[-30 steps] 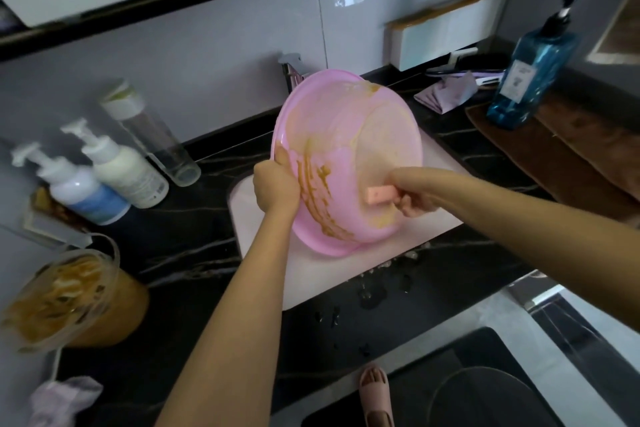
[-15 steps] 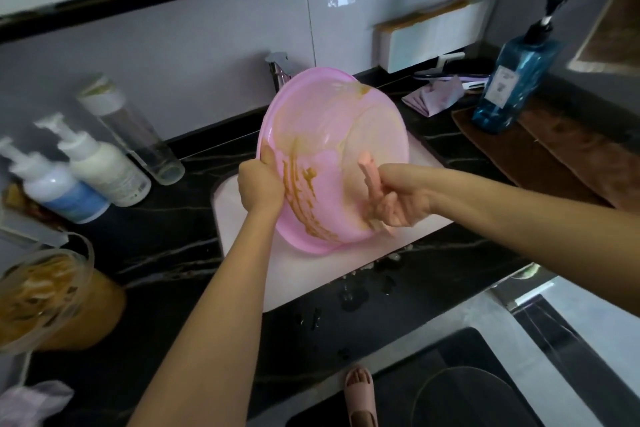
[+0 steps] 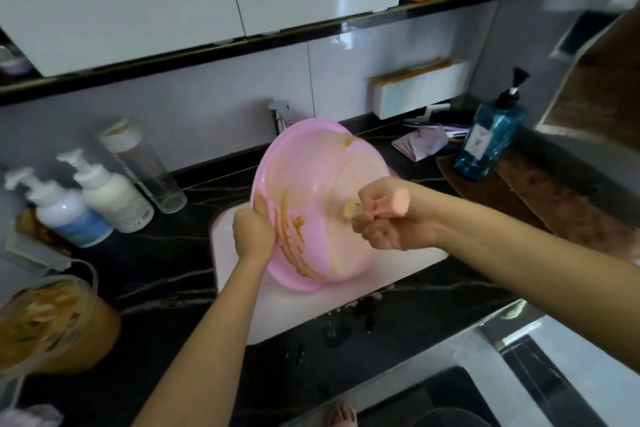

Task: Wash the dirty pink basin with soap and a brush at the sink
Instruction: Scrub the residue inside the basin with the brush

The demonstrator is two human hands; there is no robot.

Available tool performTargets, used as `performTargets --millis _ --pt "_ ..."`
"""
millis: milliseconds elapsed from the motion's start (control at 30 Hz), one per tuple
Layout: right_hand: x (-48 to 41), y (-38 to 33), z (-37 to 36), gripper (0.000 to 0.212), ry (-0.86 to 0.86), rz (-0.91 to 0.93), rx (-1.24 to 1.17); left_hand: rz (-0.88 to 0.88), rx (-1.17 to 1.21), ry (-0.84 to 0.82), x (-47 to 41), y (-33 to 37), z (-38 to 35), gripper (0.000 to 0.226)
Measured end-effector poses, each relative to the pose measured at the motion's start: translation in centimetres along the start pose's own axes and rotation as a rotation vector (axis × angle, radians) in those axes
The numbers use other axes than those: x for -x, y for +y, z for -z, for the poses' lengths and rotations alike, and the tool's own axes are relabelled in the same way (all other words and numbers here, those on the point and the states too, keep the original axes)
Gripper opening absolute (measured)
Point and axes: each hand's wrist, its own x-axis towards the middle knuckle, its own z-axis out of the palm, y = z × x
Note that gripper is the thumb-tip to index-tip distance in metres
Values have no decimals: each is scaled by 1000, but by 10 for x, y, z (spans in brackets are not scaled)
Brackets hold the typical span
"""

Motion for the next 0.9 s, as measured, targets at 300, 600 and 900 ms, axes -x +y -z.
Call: performTargets --millis 300,600,900 --pt "-11 -3 34 73 590 505 1116 25 63 -14 12 4 1 58" --pt "-39 -23 31 51 801 429 1318 57 74 21 7 6 -2 58" --pt "-46 -63 31 51 774 355 1450 43 146 -37 10 14 -7 55"
